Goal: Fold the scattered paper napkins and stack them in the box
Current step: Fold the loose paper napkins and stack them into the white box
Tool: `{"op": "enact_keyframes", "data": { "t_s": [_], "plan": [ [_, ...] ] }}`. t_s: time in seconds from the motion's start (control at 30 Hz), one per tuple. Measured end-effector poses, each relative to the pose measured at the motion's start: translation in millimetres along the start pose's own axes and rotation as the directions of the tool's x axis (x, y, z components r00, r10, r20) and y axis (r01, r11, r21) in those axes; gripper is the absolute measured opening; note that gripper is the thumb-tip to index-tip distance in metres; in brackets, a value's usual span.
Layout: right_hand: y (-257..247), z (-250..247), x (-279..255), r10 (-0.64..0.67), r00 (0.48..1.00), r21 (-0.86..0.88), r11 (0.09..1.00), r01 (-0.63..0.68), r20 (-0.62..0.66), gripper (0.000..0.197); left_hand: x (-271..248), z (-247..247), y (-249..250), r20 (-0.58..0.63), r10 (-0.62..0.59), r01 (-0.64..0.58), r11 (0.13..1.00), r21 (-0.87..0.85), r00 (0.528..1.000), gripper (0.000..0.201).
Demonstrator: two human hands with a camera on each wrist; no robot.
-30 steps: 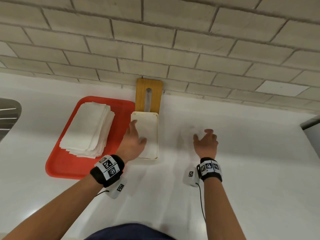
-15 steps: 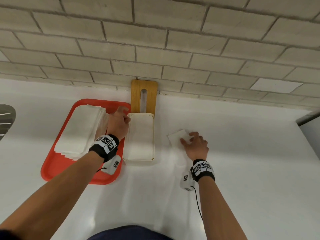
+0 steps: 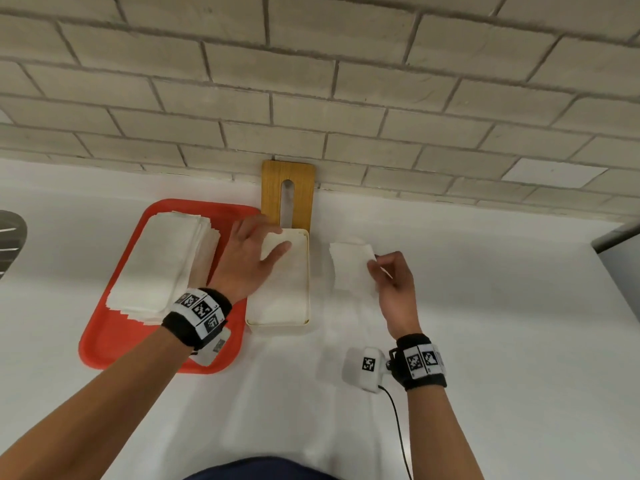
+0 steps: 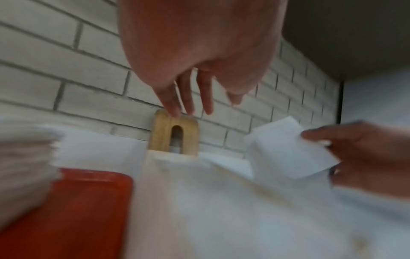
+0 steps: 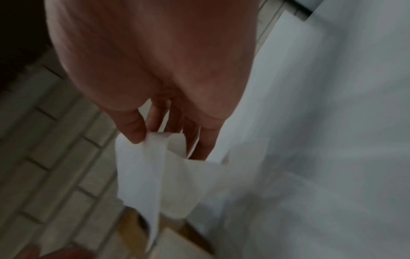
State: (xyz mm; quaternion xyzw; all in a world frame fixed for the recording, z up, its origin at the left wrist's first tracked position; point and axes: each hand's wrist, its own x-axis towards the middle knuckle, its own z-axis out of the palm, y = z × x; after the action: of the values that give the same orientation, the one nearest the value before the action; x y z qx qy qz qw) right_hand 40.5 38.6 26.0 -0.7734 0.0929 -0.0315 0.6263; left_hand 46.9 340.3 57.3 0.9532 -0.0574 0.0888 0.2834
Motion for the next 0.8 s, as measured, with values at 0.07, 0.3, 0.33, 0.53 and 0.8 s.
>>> {"op": "enact_keyframes", "data": {
  "t_s": [0.07, 0.3, 0.33, 0.53, 0.8],
  "plan": [
    [-28, 6, -15, -0.069, 0.995, 0.112, 0.992, 0.06, 0.078, 0.018, -4, -7, 32, 0.163, -0.057, 0.111, 0.932, -0.344, 0.985, 0.042],
    [-77, 29, -45, 0.022, 0.984, 0.502, 0.858, -0.108, 0.175, 0.005, -5, -8, 69, 0.239, -0.06, 0.223, 0.626, -0.747, 0.969, 0.039],
    [-79, 33, -48, 0.049, 0.98, 0.535, 0.832, -0.147, 0.192, 0.003, -7, -8, 69, 0.208, -0.054, 0.197, 0.611, -0.767, 0.977, 0.033],
    [-65, 68, -61, 0.25, 0.922, 0.442, 0.82, -0.364, 0.297, 0.012, -20, -16, 68, 0.138, -0.08, 0.157, 0.626, -0.764, 0.987, 0.053],
    [-81, 71, -66, 0.291, 0.913, 0.561, 0.722, -0.406, 0.286, 0.051, -15, -20, 42, 0.021, -0.125, 0.122, 0.898, -0.423, 0.992, 0.045]
  ]
}}
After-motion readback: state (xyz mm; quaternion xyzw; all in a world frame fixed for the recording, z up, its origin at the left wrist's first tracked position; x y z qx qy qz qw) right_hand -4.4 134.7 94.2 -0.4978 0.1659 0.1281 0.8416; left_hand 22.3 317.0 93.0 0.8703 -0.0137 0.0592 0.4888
